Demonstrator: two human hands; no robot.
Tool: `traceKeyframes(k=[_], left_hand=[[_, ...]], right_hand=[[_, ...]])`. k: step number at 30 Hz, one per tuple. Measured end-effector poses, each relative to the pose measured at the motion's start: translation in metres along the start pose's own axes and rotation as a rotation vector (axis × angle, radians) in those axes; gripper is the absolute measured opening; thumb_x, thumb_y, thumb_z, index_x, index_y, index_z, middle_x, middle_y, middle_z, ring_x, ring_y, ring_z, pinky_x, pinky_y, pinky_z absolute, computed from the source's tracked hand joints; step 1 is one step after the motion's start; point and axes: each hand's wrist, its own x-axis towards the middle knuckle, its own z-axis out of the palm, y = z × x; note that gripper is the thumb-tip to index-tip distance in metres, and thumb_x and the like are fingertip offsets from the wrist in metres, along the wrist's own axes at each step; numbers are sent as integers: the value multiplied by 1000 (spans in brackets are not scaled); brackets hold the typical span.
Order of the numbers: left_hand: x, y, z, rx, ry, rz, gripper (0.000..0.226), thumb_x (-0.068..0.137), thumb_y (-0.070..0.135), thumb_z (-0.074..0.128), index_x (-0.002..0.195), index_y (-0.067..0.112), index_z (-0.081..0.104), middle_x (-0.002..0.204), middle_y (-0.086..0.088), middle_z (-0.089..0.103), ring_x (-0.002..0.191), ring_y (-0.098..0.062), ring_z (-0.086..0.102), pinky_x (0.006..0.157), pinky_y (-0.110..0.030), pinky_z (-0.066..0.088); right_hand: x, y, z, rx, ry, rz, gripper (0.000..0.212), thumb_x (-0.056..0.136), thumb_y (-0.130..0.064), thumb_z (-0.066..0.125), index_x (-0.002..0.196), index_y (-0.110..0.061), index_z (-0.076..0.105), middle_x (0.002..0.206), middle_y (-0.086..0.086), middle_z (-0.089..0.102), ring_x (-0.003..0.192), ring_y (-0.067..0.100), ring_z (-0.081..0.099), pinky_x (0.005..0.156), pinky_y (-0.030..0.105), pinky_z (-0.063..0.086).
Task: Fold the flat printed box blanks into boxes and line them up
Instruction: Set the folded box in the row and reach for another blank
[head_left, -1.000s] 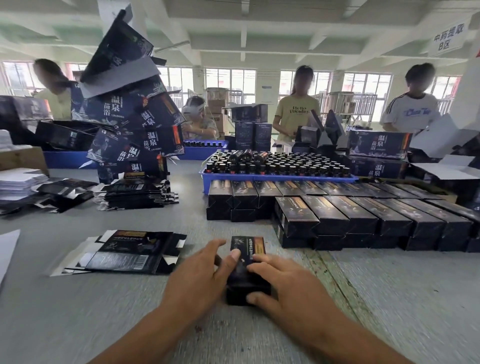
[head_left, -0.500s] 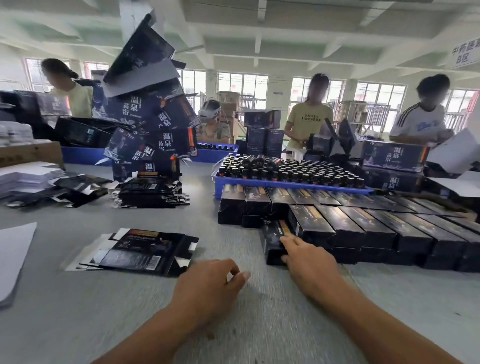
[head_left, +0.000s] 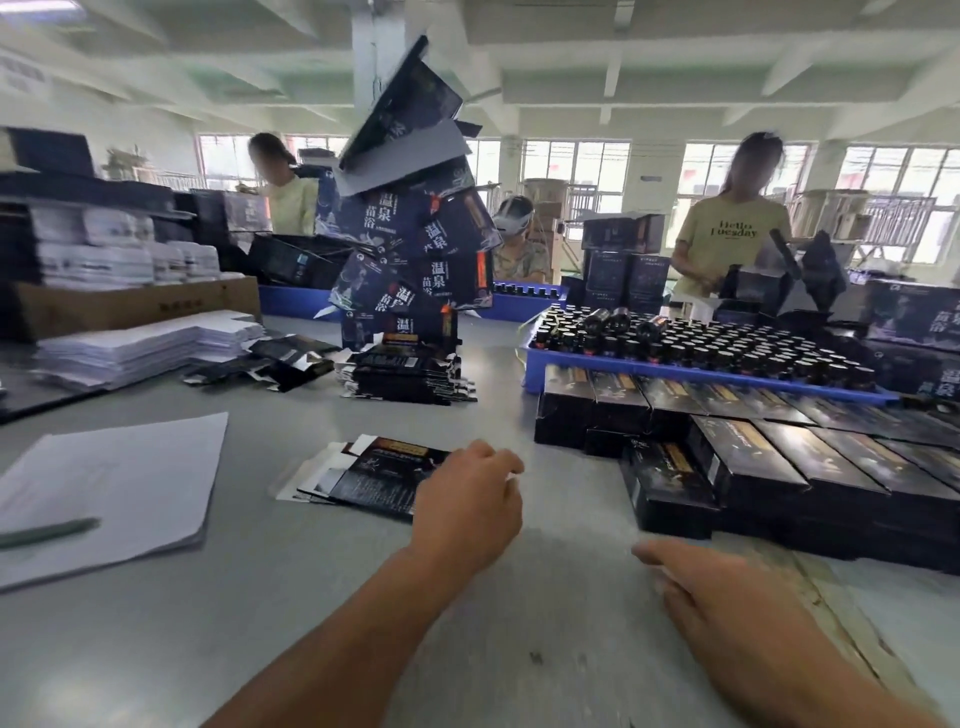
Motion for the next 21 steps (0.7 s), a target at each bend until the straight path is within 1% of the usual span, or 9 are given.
traceKeyframes(k=[1, 3, 5, 7, 9, 11, 15, 18, 21], left_hand=[[5, -11, -2, 36, 15, -44, 32, 99, 28, 49, 128, 29, 62, 127, 4, 59, 114, -19, 54, 92, -37, 48], [10, -32, -4, 132, -69, -159, 39, 99, 23, 45, 136, 27, 55, 137, -2, 52, 126, -25, 46, 103, -45, 43], [11, -43, -3, 175, -205, -260, 41, 102, 26, 40, 142, 27, 48, 149, -3, 40, 138, -28, 35, 110, -49, 35], [9, -44, 1, 212, -291, -278, 41, 104, 34, 36, 144, 28, 46, 155, -4, 35, 142, -29, 30, 112, -50, 29], [7, -34, 2, 296, -329, -219, 44, 103, 45, 36, 143, 29, 48, 153, -5, 38, 141, -30, 32, 112, -49, 31], [3, -19, 5, 373, -355, -113, 51, 99, 59, 36, 139, 30, 51, 146, -6, 45, 135, -31, 36, 107, -48, 36], [-10, 7, 13, 379, -425, 23, 66, 89, 79, 36, 129, 29, 54, 132, -4, 52, 128, -27, 41, 95, -45, 43], [-11, 11, 11, 398, -427, 93, 74, 83, 86, 35, 125, 28, 53, 131, -4, 53, 127, -27, 41, 101, -47, 39], [-11, 6, 6, 356, -477, 116, 76, 80, 88, 33, 125, 29, 50, 132, 1, 54, 128, -24, 42, 106, -46, 35]], right_hand=[[-3, -1, -1, 26, -23, -24, 35, 102, -35, 44, 134, -46, 51, 134, -30, 56, 119, -2, 55, 101, 19, 43], [-4, -3, -2, 49, -52, -46, 27, 102, -34, 46, 125, -43, 58, 125, -29, 59, 113, -4, 54, 99, 17, 42], [-4, -1, -4, 88, -46, -34, 24, 102, -30, 50, 119, -42, 62, 118, -30, 60, 109, -7, 54, 97, 15, 42], [-4, 2, -4, 119, -43, -22, 21, 100, -27, 53, 111, -40, 66, 112, -31, 63, 105, -8, 56, 95, 15, 44], [-5, 4, -3, 128, -63, -23, 17, 99, -27, 54, 108, -37, 66, 112, -27, 65, 105, -6, 57, 94, 18, 47], [-5, 6, -3, 145, -70, -20, 17, 99, -27, 54, 109, -34, 65, 115, -24, 66, 106, -3, 59, 95, 21, 48], [-5, 7, -1, 154, -68, -18, 17, 99, -28, 53, 108, -33, 66, 118, -24, 66, 107, -3, 59, 96, 22, 48], [-5, 8, 0, 173, -59, -21, 17, 100, -29, 53, 107, -35, 67, 118, -25, 66, 106, -5, 58, 95, 19, 47], [-5, 8, 0, 188, -58, -22, 17, 100, -30, 52, 107, -34, 67, 118, -24, 66, 106, -5, 58, 95, 17, 46]])
